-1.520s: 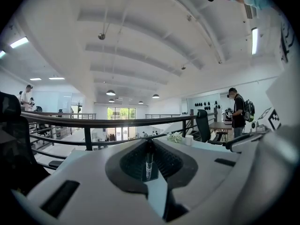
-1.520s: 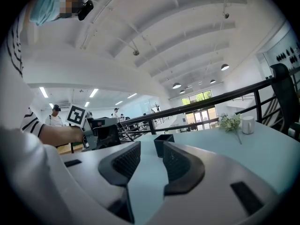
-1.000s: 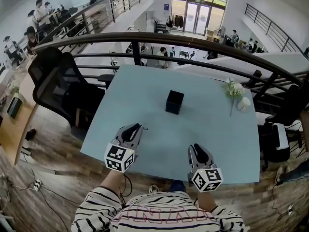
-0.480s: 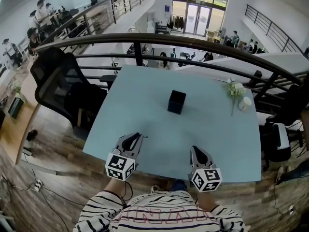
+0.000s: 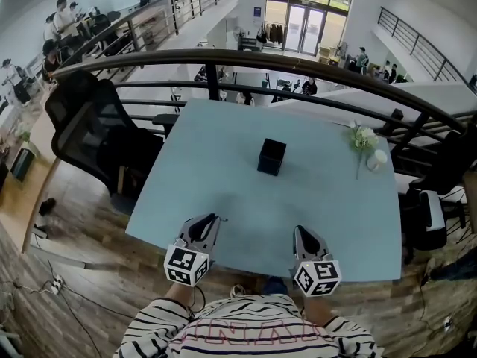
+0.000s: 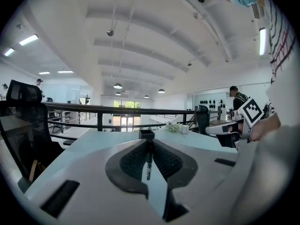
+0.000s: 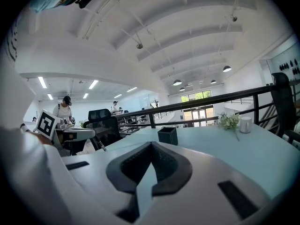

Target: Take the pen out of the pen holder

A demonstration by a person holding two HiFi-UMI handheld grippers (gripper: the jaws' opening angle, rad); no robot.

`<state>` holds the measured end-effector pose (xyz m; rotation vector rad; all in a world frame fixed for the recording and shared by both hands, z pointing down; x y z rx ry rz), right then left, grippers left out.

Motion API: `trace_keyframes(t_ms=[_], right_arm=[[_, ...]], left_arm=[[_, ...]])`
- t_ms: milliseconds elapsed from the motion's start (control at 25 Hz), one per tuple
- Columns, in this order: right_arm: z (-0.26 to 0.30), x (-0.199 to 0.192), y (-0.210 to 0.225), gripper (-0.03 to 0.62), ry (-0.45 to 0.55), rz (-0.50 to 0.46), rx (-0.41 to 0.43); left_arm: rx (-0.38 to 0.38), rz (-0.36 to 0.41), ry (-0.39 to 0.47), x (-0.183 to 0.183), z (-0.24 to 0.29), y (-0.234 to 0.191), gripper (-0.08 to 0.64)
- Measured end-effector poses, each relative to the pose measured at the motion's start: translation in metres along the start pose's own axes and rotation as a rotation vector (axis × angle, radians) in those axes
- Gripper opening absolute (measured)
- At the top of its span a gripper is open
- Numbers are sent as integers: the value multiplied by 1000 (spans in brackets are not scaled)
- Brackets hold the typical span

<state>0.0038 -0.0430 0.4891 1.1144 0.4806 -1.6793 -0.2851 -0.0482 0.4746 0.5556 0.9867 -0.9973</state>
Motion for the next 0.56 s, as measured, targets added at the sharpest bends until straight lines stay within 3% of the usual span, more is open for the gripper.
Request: trace_keyframes(t_ms=[560], right_arm=[[10,6,11,26,-11,-5,3]], left_arm=[[8,-32,-15,0,12,0,57]])
Point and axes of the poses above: the fingertips, and each gripper's own axes: z forward along the fingers, y to its right, x out of its top, the point moved 7 cm from there along -z, backward along the fingers, and after that the axes turned 15 degrees about -y, right-handed, at the moved point
